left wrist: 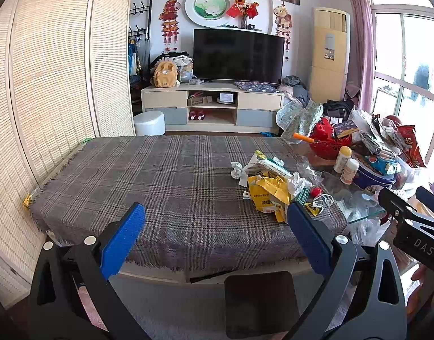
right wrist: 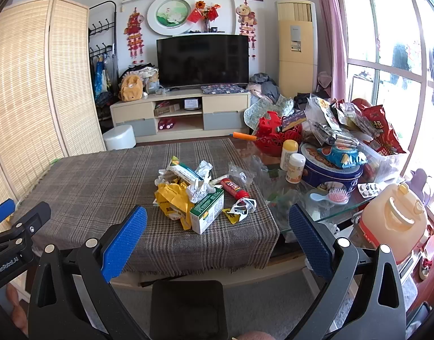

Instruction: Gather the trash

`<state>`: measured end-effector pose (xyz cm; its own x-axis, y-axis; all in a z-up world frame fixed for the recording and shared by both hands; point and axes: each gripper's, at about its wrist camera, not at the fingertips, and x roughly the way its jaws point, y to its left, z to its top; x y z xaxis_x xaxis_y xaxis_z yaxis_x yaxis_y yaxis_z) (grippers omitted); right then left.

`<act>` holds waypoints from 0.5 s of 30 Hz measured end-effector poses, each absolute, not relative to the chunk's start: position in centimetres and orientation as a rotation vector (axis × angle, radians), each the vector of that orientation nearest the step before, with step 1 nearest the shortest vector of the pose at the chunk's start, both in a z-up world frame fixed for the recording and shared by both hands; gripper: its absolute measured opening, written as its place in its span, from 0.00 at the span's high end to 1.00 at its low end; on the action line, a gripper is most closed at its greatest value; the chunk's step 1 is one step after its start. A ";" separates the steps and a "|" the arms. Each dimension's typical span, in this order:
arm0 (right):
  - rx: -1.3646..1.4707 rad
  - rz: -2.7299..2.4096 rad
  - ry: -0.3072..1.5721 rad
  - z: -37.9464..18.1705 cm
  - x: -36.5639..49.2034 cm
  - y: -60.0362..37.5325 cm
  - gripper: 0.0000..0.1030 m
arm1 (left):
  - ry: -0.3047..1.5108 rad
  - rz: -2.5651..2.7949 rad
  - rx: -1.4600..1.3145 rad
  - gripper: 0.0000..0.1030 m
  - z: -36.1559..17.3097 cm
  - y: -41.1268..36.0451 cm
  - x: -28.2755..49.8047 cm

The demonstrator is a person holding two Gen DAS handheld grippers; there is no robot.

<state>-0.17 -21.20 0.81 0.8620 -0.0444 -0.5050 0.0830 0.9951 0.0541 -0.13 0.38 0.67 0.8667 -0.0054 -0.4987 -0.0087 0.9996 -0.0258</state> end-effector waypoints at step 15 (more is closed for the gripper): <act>0.072 -0.067 0.530 0.6 -0.1 -21.2 0.03 | 0.521 0.008 -0.035 0.08 0.6 0.8 0.0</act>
<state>-0.09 -21.21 0.61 0.8605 -0.0452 -0.5075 0.0823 0.9953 0.0509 -0.01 0.76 0.64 0.8671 -0.0007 -0.4981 -0.0169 0.9994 -0.0308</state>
